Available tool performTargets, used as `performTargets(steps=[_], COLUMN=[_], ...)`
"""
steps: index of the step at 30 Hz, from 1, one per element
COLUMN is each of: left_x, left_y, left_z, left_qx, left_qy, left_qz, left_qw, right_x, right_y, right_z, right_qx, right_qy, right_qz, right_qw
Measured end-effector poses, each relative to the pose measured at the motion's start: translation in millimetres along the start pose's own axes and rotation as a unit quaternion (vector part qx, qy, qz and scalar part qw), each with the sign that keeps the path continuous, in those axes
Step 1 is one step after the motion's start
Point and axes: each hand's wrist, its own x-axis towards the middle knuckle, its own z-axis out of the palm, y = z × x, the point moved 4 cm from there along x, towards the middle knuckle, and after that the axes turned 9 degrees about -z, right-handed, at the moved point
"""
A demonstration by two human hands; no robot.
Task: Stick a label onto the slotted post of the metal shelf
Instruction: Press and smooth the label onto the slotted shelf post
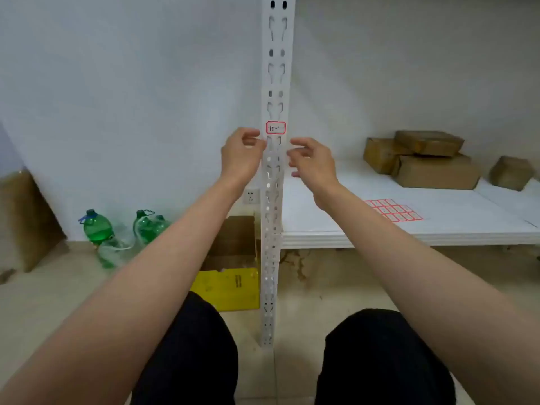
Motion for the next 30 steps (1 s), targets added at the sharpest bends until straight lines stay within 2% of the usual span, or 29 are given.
performTargets(steps=[4,10,18,21,24,30], left_x=[11,31,41,44,47,49], left_y=[17,32,23,13,8,10], left_z=[-1,6,15,16,16,12], left_qx=[-0.065,-0.133,-0.156,-0.159,-0.166,-0.079], left_qy=[0.048,0.017,-0.065,-0.070,-0.063,-0.040], left_qz=[0.075,0.122,0.152,0.165,0.178,0.205], left_qw=[0.994,0.983,0.974,0.971,0.968,0.975], right_x=[16,45,66,66,67,66], right_y=[-3,-22,-3,5,7,5], right_z=[-2,8,26,27,27,25], right_qx=[0.043,0.115,0.219,0.232,0.230,0.157], right_qy=[0.073,0.101,0.034,0.021,0.016,0.054], right_qz=[-0.061,-0.177,-0.173,-0.183,-0.201,-0.229], right_qw=[0.994,0.972,0.960,0.955,0.952,0.959])
